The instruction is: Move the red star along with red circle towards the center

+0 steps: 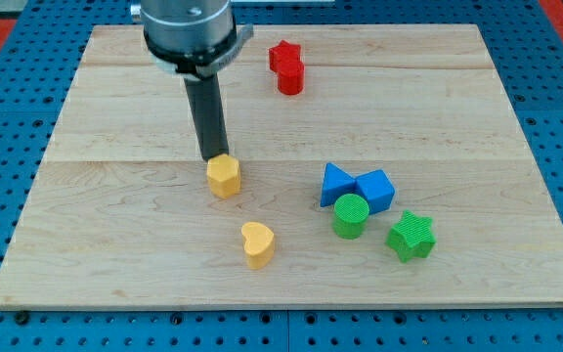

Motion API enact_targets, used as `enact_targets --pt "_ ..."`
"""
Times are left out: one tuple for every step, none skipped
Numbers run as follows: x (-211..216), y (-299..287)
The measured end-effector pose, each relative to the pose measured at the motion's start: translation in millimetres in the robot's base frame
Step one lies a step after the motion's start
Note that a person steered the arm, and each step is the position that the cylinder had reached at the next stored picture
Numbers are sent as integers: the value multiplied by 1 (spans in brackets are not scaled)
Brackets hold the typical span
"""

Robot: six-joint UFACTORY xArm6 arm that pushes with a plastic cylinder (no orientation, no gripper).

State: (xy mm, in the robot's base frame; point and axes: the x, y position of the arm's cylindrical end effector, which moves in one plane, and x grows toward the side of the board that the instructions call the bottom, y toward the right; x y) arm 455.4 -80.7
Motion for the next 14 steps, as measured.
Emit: enact_targets --pt "47 0" --pt "39 0" --pt "10 -3" --pt "0 -3" --pt "-6 -2" --pt "-9 -4" --pt "-7 -4" --pt "-7 -4" --pt "-6 -4" --pt "-4 1" --pt "-30 60" --pt "-30 110" --pt "-30 117" --pt "-33 182"
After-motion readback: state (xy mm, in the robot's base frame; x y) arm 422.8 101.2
